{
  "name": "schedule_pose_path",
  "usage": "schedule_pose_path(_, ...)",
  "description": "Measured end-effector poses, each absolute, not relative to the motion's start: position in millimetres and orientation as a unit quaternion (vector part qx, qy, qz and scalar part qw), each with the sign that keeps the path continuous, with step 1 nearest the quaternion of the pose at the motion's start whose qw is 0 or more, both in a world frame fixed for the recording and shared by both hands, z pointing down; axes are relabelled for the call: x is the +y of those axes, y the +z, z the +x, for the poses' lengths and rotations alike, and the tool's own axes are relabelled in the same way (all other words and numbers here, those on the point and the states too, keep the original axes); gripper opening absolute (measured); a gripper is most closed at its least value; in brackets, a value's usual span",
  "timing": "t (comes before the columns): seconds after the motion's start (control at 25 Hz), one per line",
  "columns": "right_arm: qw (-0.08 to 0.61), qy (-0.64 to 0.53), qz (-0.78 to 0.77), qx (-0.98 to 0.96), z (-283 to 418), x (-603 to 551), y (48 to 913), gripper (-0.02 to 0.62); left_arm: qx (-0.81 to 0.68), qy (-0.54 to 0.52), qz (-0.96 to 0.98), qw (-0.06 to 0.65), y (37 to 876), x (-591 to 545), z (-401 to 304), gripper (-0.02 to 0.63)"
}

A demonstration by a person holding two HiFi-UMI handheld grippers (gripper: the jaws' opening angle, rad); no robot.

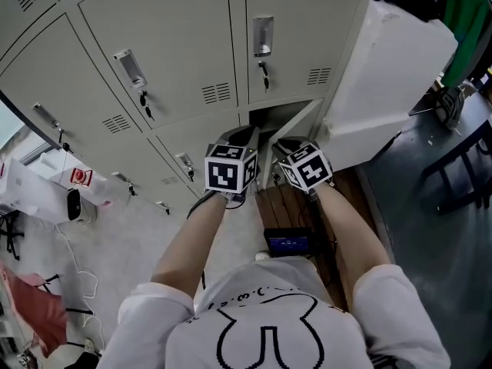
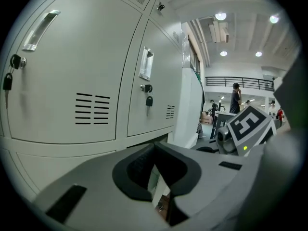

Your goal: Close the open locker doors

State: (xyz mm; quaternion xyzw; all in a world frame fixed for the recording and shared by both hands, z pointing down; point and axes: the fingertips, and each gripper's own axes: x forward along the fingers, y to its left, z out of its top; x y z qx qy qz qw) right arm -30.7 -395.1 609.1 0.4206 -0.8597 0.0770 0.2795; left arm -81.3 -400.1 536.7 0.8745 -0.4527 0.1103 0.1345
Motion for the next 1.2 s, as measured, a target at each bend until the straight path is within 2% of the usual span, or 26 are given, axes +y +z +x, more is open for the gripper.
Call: schedule_pose_path(1.2,0.281,0.058,0.408,-0.867,-72.6,-500.6,616.3,0.078,-0.502,0.124,0.844,0.142,546.6,-455.1,-118.8,0.025)
